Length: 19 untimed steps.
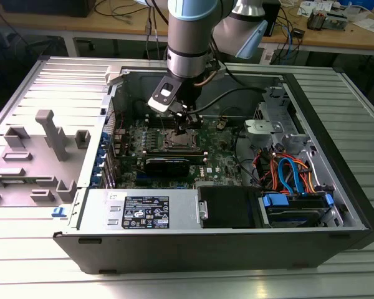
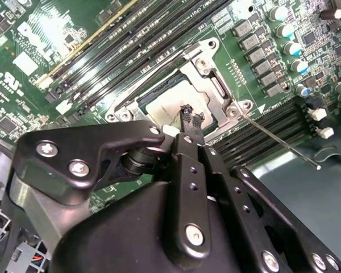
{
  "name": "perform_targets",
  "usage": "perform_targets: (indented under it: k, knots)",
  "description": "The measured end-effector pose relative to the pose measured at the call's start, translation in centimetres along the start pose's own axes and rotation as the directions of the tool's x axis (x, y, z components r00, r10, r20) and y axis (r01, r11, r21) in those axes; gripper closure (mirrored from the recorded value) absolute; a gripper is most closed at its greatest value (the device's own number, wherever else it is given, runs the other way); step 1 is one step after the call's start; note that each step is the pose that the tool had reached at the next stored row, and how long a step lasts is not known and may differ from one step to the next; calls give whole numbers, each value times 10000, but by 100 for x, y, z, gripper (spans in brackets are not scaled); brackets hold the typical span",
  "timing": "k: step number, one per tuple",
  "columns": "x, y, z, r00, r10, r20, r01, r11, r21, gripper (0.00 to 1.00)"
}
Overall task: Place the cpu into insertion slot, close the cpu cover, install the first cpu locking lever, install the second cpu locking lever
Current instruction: 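Install the first cpu locking lever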
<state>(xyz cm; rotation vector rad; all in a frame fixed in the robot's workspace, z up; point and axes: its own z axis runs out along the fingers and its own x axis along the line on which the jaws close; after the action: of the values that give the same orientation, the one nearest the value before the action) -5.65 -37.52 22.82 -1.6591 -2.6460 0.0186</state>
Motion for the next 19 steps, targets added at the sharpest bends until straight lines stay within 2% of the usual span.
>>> perform_targets:
  k: [6,8,10,12,16,17,19]
  knots:
    - [0,-1,-42,9996,-283,8,283,9996,1,89]
    - [0,-1,-43,9967,-813,19,813,9967,10,89]
    - [0,-1,-43,9906,-1367,29,1367,9906,16,89]
    - [0,-1,-43,9852,-1716,36,1716,9852,20,89]
    - [0,-1,-43,9673,-2536,50,2536,9673,31,89]
    - [1,-1,-46,9609,-2768,55,2768,9609,36,89]
    - [1,-2,-79,9550,-2965,58,2965,9550,38,89]
